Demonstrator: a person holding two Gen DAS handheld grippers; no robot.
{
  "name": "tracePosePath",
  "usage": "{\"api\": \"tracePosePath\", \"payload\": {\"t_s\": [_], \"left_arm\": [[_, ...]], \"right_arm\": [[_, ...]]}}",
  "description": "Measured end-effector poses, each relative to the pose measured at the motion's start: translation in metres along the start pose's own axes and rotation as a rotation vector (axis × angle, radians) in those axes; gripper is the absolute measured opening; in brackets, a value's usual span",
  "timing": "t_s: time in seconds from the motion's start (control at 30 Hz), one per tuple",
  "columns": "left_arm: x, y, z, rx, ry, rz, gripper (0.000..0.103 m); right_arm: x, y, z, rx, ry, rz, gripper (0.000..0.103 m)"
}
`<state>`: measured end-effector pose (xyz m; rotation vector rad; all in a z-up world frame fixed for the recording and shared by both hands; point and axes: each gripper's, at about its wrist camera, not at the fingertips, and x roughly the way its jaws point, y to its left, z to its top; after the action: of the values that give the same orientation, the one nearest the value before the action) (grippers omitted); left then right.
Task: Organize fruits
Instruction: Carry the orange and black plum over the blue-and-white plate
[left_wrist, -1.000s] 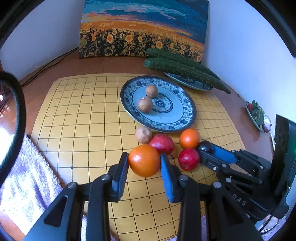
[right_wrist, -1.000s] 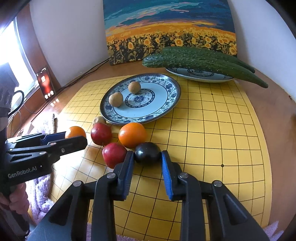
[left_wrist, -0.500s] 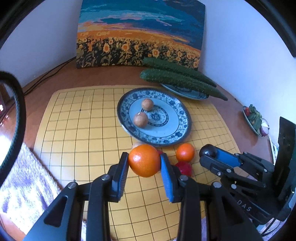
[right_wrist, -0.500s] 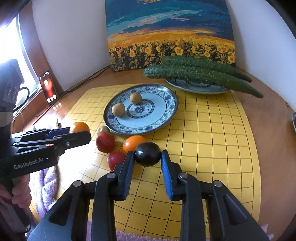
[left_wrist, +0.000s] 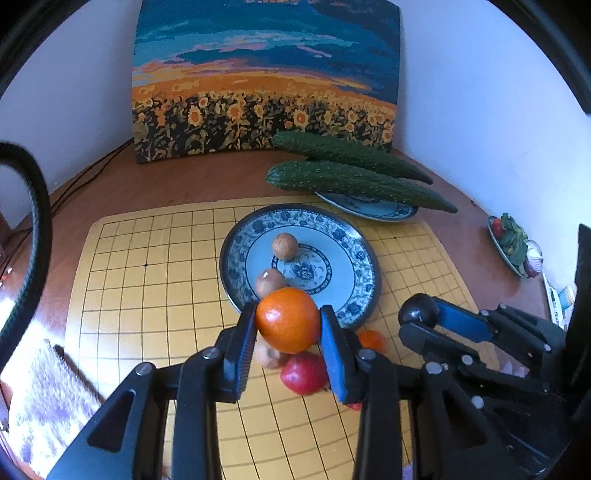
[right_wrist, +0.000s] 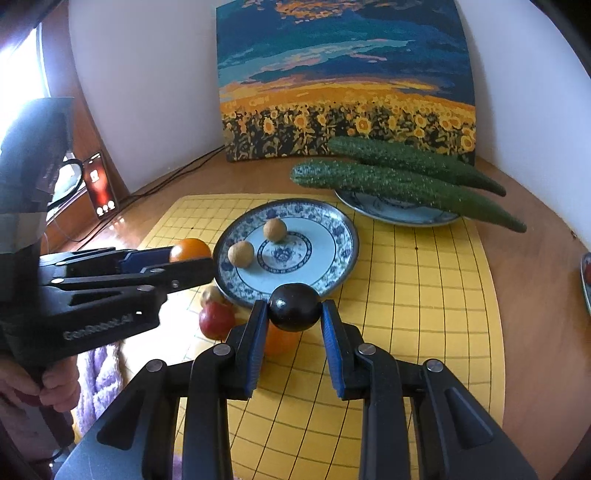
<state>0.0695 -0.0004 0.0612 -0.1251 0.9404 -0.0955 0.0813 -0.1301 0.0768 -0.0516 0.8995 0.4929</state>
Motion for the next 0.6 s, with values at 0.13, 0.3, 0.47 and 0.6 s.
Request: {"api": "tracePosePath", "payload": {"t_s": [0.13, 0.3, 0.47, 0.6], "left_arm": [[0.009, 0.001, 0.005, -0.007, 0.01, -0.007, 0.035], [0.019, 0.002, 0.007, -0.014, 0.02, -0.006, 0.035], [0.028, 0.003, 0.007, -0.015, 0.032, -0.005, 0.035], [0.033, 0.004, 0.008, -0.016, 0.025, -0.003, 0.035]], "right_arm": [[0.004, -0.001, 0.007, -0.002, -0.001, 0.003, 0.03], [0.013, -0.006, 0.014, 0.022, -0.003, 0.007, 0.03], [0.019, -0.009, 0.017, 0.023, -0.001, 0.011, 0.03], [0.025, -0.011, 0.019, 0.026, 0.006, 0.016, 0.03]]}}
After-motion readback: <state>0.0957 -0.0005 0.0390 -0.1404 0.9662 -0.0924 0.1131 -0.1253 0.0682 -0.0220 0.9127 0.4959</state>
